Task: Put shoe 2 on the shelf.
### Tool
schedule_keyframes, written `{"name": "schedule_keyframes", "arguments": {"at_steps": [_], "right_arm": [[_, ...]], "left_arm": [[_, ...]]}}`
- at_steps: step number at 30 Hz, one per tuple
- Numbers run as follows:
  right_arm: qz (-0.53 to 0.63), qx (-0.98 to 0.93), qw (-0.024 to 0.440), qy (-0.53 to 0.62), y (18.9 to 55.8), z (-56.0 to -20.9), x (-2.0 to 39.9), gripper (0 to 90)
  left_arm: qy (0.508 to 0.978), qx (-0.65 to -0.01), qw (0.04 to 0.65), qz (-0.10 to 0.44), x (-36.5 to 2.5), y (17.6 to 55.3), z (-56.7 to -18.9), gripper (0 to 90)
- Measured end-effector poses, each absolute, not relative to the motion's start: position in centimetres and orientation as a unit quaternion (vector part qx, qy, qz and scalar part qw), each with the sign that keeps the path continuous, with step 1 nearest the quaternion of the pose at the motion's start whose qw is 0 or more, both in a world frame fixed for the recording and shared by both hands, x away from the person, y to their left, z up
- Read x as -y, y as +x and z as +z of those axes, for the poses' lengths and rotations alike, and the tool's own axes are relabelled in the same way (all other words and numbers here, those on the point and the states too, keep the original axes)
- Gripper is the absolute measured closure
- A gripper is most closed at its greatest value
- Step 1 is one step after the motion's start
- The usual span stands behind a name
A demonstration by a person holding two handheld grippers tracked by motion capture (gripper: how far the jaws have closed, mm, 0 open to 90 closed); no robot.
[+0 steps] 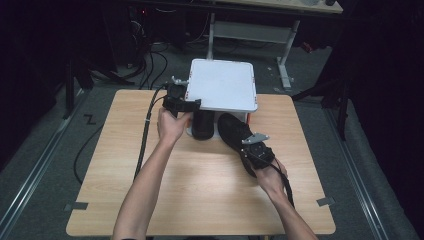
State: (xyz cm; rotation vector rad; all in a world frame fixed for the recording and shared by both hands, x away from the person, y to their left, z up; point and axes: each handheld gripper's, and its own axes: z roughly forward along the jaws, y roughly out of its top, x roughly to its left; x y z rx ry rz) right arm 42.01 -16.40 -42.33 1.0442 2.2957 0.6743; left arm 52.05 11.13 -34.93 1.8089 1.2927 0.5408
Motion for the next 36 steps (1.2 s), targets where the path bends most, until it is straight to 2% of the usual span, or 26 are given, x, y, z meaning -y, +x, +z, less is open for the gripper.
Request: {"name": "schedule_keyframes", "arguments": {"at_steps": [7,14,16,36], "right_arm": [[0.250,-0.853,0.252,0.382,43.2,-42.2,15.1,80.9],[0.248,-0.860,0.230,0.383,44.2,-42.2,14.6,80.7],[0.248,-0.860,0.227,0.384,44.6,-42.2,14.3,80.6],[0.262,-0.841,0.199,0.429,48.4,-42.3,12.3,79.5]], "left_arm": [[0.721,-0.506,0.415,0.228,-10.9,52.0,-35.0,38.6],[0.719,-0.508,0.420,0.219,-11.0,52.2,-35.1,38.6],[0.721,-0.503,0.410,0.245,-10.8,52.1,-35.3,45.8],[0.723,-0.502,0.411,0.236,-10.9,52.2,-35.2,45.8]]}}
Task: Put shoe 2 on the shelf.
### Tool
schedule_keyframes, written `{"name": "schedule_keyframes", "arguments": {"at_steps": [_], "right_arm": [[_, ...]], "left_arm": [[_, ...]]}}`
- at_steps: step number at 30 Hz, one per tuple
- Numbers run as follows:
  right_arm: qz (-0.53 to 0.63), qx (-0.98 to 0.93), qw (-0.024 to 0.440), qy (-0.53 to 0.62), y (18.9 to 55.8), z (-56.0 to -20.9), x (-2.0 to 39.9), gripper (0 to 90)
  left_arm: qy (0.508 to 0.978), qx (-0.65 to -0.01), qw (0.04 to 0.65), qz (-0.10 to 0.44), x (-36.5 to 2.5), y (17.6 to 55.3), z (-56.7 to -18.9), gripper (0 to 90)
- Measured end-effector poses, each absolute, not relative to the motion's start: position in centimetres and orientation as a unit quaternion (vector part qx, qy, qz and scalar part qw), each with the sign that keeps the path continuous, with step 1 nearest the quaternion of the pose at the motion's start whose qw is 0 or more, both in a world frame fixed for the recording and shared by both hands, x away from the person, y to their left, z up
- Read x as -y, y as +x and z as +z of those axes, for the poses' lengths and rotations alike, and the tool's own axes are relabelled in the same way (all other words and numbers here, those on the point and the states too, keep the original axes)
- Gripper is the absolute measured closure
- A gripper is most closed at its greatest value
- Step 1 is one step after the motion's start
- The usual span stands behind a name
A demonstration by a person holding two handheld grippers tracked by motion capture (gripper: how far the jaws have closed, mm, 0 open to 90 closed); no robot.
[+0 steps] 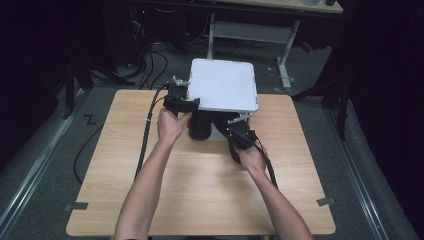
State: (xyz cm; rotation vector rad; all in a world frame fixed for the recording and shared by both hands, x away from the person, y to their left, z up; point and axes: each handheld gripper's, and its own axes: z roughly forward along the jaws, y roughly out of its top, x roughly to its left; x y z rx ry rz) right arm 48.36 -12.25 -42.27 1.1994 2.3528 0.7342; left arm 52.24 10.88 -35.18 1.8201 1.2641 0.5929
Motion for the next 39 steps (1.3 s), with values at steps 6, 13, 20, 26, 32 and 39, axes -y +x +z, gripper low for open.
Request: {"name": "schedule_keyframes", "arguments": {"at_steps": [6,13,20,26,32,39], "right_arm": [[0.263,-0.831,0.196,0.450,49.9,-42.2,12.3,79.4],[0.255,-0.823,0.214,0.460,51.3,-42.1,11.6,78.2],[0.281,-0.823,0.213,0.445,50.9,-41.3,11.4,65.8],[0.290,-0.829,0.202,0.434,50.2,-40.7,12.0,57.8],[0.320,-0.822,0.209,0.423,48.8,-39.3,12.9,55.8],[0.354,-0.812,0.216,0.411,47.2,-38.2,15.0,55.5]], "left_arm": [[0.723,-0.503,0.411,0.236,-10.8,52.2,-35.2,45.8],[0.722,-0.504,0.411,0.235,-10.9,52.2,-35.2,45.8],[0.722,-0.506,0.410,0.235,-10.9,52.2,-35.2,45.9],[0.721,-0.506,0.411,0.235,-10.9,52.2,-35.2,45.9],[0.721,-0.506,0.411,0.235,-10.9,52.2,-35.2,45.9],[0.720,-0.507,0.412,0.235,-11.0,52.2,-35.2,46.0]]}}
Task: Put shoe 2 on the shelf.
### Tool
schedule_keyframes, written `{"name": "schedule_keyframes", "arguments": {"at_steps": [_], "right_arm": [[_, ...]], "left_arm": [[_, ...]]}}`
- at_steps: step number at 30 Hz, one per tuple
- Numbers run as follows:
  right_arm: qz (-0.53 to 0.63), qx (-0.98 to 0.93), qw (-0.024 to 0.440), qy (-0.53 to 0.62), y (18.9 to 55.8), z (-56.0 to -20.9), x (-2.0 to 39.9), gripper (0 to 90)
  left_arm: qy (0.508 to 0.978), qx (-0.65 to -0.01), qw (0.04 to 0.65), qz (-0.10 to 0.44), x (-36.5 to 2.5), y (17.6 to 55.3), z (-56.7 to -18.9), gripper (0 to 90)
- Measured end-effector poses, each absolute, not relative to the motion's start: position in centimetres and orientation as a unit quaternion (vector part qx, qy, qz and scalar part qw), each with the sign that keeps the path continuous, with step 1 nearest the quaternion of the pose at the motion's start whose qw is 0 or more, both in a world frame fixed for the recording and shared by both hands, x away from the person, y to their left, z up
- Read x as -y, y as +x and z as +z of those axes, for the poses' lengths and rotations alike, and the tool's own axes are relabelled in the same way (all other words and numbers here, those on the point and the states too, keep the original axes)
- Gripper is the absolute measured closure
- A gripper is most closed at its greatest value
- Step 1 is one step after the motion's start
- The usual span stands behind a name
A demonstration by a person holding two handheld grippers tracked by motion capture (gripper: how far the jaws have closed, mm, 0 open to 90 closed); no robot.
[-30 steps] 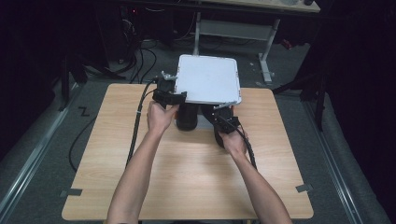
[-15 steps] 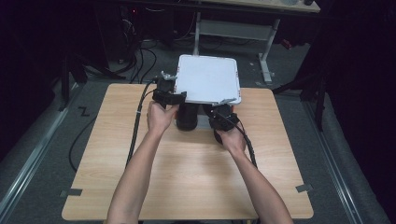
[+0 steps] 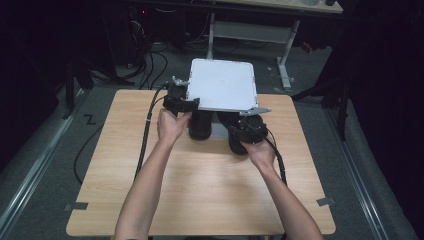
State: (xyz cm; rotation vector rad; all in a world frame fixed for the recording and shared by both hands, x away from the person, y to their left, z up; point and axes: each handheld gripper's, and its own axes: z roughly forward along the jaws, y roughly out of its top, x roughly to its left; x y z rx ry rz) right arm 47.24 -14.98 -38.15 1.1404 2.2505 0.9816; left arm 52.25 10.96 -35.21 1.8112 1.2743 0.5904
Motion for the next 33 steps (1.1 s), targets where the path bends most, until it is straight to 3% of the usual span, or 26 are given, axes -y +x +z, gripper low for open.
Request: {"name": "schedule_keyframes", "arguments": {"at_steps": [11,20,25,33], "right_arm": [[0.388,-0.795,0.229,0.406,45.1,-37.9,19.0,55.5],[0.360,-0.811,0.207,0.412,45.4,-41.4,19.4,54.6],[0.352,-0.815,0.212,0.408,46.7,-42.5,18.3,69.9],[0.362,-0.805,0.220,0.416,48.7,-42.7,16.9,74.3]], "left_arm": [[0.717,-0.507,0.418,0.233,-11.1,52.2,-35.3,45.9],[0.717,-0.506,0.418,0.233,-11.1,52.2,-35.3,45.9],[0.717,-0.506,0.418,0.234,-11.0,52.2,-35.4,45.9],[0.718,-0.504,0.417,0.237,-11.0,52.1,-35.4,45.9]]}}
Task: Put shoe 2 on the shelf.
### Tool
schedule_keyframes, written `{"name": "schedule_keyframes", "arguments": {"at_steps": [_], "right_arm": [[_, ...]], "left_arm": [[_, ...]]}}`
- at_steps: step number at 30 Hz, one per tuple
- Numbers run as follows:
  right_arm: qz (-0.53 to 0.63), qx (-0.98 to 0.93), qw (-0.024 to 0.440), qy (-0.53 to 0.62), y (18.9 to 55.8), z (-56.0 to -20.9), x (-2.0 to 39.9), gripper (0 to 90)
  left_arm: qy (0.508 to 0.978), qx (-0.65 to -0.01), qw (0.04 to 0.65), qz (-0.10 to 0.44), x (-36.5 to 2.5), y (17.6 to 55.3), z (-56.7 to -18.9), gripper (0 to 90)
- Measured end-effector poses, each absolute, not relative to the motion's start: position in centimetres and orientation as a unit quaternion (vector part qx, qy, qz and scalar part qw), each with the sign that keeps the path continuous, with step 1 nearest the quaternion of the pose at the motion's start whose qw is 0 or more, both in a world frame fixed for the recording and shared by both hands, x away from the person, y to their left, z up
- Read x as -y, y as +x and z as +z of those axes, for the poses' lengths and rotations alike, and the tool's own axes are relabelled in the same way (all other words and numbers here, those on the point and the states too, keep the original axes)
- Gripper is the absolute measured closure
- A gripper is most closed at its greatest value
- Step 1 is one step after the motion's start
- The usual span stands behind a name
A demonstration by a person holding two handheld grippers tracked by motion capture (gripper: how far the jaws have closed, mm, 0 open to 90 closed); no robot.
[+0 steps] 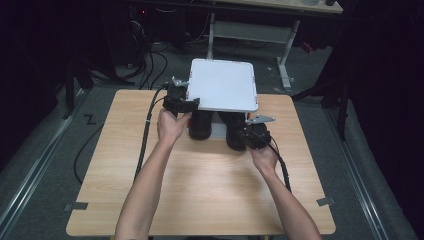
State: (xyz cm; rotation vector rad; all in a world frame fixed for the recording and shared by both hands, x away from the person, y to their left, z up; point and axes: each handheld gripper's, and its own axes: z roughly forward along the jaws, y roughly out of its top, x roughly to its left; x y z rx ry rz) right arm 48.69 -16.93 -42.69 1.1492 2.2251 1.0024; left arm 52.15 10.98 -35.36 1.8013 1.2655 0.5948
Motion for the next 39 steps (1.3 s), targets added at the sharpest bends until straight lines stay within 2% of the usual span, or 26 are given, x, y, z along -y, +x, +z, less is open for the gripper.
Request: {"name": "schedule_keyframes", "arguments": {"at_steps": [13,17,20,23,28,39], "right_arm": [[0.362,-0.792,0.229,0.435,51.4,-43.0,15.7,73.4],[0.355,-0.790,0.236,0.440,51.7,-42.9,15.3,67.5],[0.364,-0.789,0.230,0.438,51.0,-42.5,15.5,59.0],[0.377,-0.789,0.226,0.428,49.9,-42.0,16.4,55.9],[0.385,-0.786,0.220,0.430,48.0,-41.6,19.5,55.6],[0.408,-0.764,0.215,0.450,44.0,-42.6,25.1,55.8]], "left_arm": [[0.721,-0.503,0.413,0.239,-10.9,52.2,-35.3,45.9],[0.719,-0.506,0.413,0.236,-11.0,52.2,-35.2,46.1],[0.719,-0.507,0.414,0.235,-11.2,52.1,-35.1,46.8],[0.729,-0.496,0.411,0.232,-11.3,51.7,-34.8,39.2],[0.724,-0.491,0.422,0.240,-12.2,50.1,-34.7,33.5],[0.719,-0.486,0.437,0.238,-15.0,44.6,-37.3,32.7]]}}
